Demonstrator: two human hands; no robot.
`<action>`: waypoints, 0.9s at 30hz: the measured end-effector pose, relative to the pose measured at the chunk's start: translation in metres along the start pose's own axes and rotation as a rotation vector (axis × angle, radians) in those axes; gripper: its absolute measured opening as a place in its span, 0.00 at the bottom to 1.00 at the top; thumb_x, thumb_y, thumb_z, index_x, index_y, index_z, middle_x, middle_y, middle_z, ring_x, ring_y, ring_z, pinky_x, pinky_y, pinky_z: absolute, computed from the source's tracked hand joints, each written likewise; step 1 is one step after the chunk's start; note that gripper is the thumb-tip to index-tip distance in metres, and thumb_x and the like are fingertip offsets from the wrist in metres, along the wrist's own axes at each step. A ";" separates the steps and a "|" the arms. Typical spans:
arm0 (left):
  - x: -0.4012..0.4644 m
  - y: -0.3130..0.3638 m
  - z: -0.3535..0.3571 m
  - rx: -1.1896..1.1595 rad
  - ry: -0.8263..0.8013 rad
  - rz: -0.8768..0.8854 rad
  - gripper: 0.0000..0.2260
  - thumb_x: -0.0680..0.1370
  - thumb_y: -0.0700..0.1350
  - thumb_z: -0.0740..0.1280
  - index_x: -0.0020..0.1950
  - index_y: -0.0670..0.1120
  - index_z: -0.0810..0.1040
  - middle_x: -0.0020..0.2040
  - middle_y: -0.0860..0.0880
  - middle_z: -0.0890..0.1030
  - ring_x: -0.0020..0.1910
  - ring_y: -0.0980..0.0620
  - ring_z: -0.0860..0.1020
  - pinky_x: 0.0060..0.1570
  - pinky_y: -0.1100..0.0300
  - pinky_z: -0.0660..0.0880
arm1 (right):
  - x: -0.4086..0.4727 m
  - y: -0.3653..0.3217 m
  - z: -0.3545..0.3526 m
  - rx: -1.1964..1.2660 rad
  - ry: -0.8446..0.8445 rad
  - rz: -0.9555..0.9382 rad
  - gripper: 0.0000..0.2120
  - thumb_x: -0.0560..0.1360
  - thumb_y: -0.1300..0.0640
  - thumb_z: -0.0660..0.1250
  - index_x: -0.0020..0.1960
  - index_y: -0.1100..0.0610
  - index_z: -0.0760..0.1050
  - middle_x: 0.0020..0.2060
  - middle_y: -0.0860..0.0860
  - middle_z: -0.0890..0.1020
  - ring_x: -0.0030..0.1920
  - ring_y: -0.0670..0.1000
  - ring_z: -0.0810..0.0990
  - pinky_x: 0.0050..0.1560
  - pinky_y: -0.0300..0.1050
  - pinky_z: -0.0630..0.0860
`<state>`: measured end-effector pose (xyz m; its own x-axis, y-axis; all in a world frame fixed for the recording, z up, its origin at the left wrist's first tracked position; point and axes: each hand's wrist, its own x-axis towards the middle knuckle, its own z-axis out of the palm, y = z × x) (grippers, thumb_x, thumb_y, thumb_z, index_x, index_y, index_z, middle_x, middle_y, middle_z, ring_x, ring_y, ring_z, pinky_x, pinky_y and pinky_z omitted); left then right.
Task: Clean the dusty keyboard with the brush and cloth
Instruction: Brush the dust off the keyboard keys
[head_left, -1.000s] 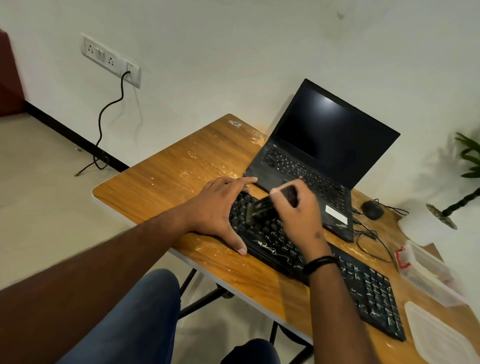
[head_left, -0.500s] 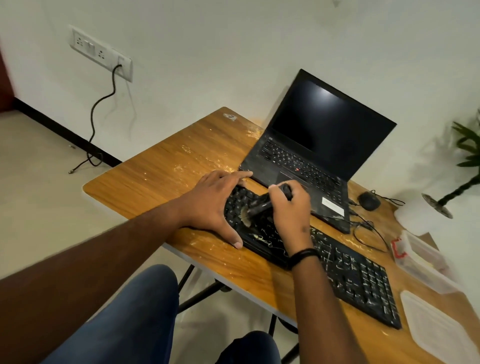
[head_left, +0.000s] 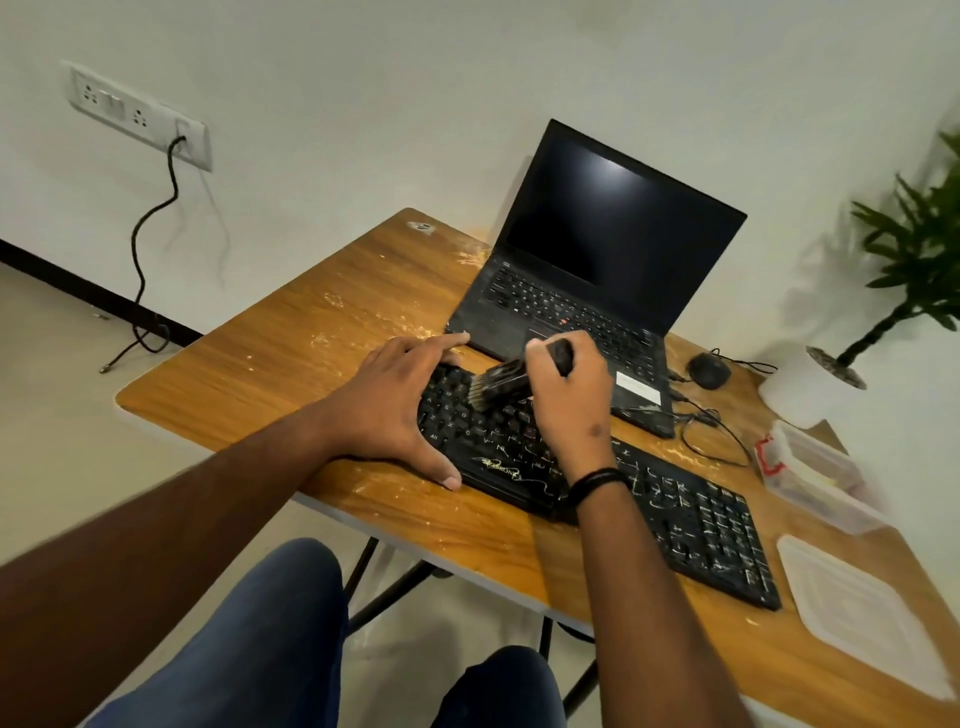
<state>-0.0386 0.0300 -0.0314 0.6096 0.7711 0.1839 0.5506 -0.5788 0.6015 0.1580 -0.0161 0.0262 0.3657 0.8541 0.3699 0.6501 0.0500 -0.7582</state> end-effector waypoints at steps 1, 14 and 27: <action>0.000 0.000 0.000 -0.002 0.001 0.000 0.65 0.52 0.75 0.75 0.81 0.60 0.46 0.76 0.56 0.61 0.75 0.53 0.55 0.74 0.48 0.55 | 0.003 0.002 -0.004 -0.016 0.052 0.020 0.09 0.78 0.51 0.64 0.44 0.55 0.72 0.32 0.46 0.74 0.33 0.46 0.72 0.35 0.45 0.71; -0.001 0.000 0.001 -0.007 0.024 0.019 0.65 0.55 0.70 0.80 0.81 0.58 0.46 0.74 0.58 0.63 0.75 0.53 0.56 0.74 0.48 0.53 | 0.000 -0.024 0.010 -0.307 -0.001 -0.034 0.09 0.78 0.47 0.62 0.50 0.53 0.71 0.35 0.45 0.76 0.35 0.47 0.75 0.32 0.44 0.69; -0.001 0.003 0.001 -0.010 0.036 0.005 0.64 0.55 0.67 0.82 0.81 0.58 0.46 0.76 0.54 0.61 0.76 0.51 0.56 0.74 0.49 0.53 | -0.010 -0.030 0.013 -0.314 -0.168 -0.105 0.09 0.79 0.47 0.61 0.49 0.53 0.69 0.36 0.47 0.77 0.37 0.50 0.77 0.34 0.46 0.71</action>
<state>-0.0367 0.0271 -0.0307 0.5915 0.7771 0.2149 0.5415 -0.5803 0.6083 0.1261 -0.0196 0.0384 0.1890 0.9271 0.3238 0.8606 0.0024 -0.5093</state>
